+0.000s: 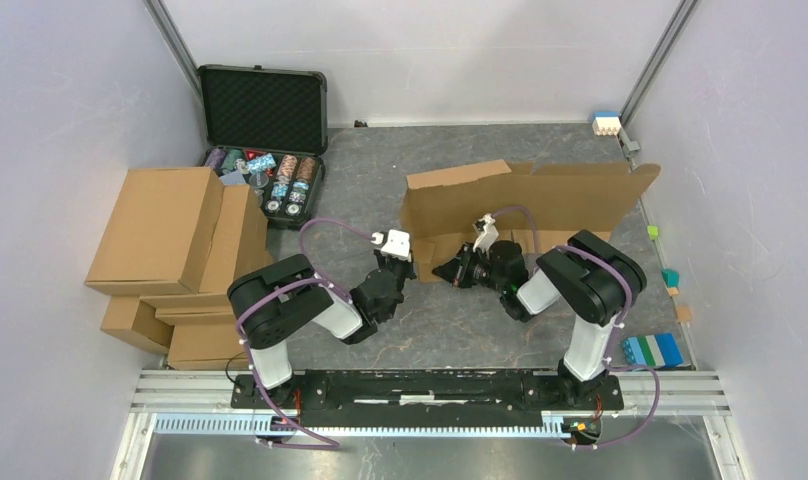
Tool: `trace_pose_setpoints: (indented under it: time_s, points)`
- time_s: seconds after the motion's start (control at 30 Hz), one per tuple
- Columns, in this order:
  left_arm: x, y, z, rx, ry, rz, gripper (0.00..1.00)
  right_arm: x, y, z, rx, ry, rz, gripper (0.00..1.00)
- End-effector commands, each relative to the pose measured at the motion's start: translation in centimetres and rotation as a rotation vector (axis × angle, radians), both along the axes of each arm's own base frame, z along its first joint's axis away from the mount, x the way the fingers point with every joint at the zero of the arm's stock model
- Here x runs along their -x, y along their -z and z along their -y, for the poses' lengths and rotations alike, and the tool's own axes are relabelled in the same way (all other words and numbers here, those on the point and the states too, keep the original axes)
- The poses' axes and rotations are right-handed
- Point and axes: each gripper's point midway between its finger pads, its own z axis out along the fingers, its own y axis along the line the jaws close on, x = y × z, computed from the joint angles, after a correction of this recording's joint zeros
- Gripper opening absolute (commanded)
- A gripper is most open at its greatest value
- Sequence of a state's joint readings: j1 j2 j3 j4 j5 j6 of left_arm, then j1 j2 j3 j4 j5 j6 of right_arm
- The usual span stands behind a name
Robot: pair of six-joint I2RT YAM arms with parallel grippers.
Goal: Fold the paper box
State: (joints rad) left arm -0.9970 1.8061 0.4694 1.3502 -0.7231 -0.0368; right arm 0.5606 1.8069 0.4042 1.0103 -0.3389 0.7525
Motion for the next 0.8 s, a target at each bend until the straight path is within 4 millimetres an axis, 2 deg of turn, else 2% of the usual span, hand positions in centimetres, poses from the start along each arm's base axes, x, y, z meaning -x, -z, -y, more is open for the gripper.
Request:
trace_pose_setpoints:
  time_s: [0.0, 0.17, 0.23, 0.4, 0.67, 0.77]
  points:
    - [0.5, -0.6, 1.3, 0.021, 0.045, -0.011, 0.02, -1.0, -5.5, -1.7, -0.288, 0.029, 0.056, 0.0]
    - [0.3, -0.9, 1.4, 0.0, 0.045, -0.008, 0.02, -2.0, -7.8, -1.6, -0.383, 0.071, 0.098, 0.0]
    - [0.3, -1.1, 1.6, 0.001, 0.046, -0.005, 0.02, -2.6, -7.8, -1.6, -0.381, 0.089, 0.091, 0.0]
    - [0.3, -1.2, 1.7, 0.002, 0.044, -0.003, 0.02, -4.4, -3.8, -0.9, -0.237, 0.177, -0.002, 0.0]
    - [0.5, -1.1, 2.0, 0.0, 0.057, -0.005, 0.02, -4.1, 3.5, 0.7, -0.077, 0.269, -0.168, 0.0]
    - [0.5, -1.4, 2.0, 0.004, 0.061, -0.003, 0.03, -4.2, 3.6, 1.2, -0.054, 0.285, -0.158, 0.0]
